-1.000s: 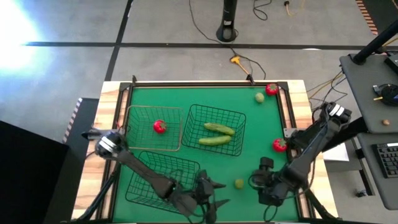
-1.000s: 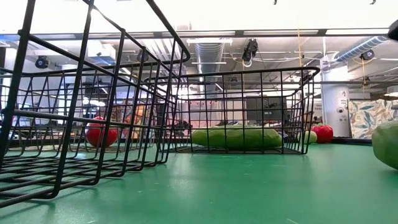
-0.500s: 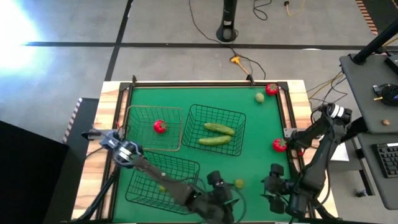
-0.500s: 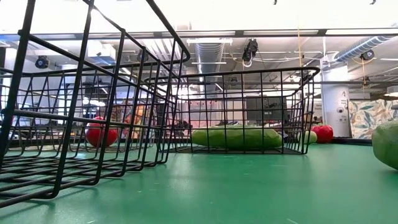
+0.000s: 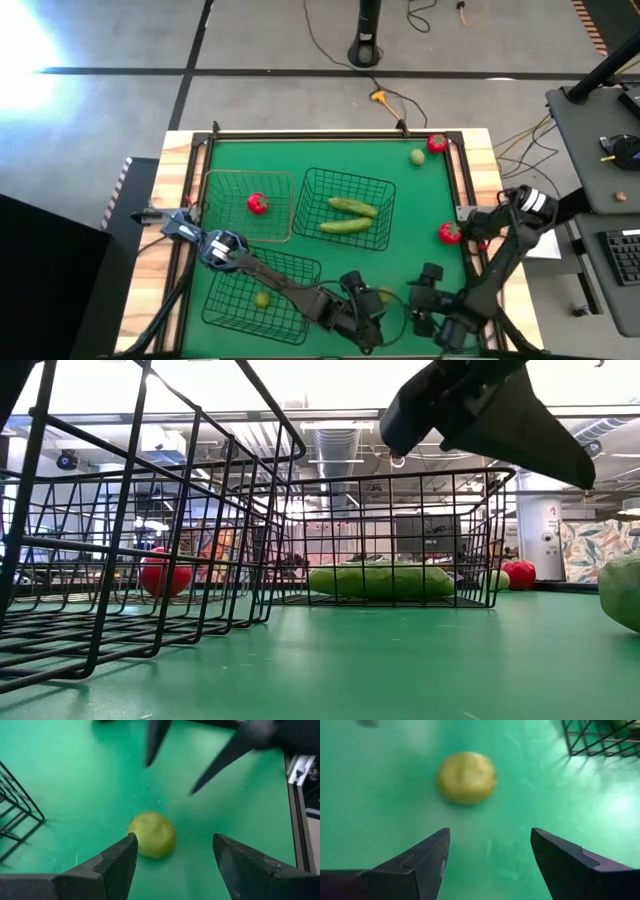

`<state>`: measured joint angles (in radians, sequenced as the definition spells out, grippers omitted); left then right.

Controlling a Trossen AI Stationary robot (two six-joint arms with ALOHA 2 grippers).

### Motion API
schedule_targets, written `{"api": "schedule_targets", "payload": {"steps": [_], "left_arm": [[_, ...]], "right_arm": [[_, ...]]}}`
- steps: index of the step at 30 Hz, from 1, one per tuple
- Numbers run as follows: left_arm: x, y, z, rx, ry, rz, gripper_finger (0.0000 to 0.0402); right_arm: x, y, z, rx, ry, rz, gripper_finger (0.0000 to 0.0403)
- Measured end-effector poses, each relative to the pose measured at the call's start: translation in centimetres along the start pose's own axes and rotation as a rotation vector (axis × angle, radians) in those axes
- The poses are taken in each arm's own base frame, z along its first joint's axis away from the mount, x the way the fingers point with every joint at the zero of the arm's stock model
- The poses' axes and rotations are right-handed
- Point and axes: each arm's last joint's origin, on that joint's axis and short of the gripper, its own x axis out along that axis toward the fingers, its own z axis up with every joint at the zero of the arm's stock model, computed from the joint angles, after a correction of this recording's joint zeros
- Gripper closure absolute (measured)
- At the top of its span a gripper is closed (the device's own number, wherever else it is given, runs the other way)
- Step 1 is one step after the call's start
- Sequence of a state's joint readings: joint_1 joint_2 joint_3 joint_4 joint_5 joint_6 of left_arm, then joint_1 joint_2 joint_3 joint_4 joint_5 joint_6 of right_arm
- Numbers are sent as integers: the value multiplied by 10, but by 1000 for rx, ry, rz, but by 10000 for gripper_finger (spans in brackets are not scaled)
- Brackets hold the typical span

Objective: Sort produce into baskets
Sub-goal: Put the bottom lime into the bottom black wire basket

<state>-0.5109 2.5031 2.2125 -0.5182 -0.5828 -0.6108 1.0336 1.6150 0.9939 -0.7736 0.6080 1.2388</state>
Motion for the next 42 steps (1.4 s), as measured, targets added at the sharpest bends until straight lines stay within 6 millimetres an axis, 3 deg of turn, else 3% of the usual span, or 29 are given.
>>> {"api": "schedule_targets", "payload": {"steps": [6, 11, 22, 32, 42], "left_arm": [[0, 0, -3, 61, 16, -2, 160], [4, 4, -14, 94, 67, 16, 160], [10, 8, -29, 107, 115, 22, 157], [14, 15, -30, 29, 126, 64, 107], [25, 15, -43, -17, 191, 23, 114]], "right_arm": [[40, -3, 8, -12, 43, -131, 155], [55, 0, 16, 13, 33, -118, 170], [62, 13, 36, 9, -120, -2, 173], [62, 13, 37, 1, -122, -1, 170], [62, 13, 37, -4, -125, 3, 170]]}}
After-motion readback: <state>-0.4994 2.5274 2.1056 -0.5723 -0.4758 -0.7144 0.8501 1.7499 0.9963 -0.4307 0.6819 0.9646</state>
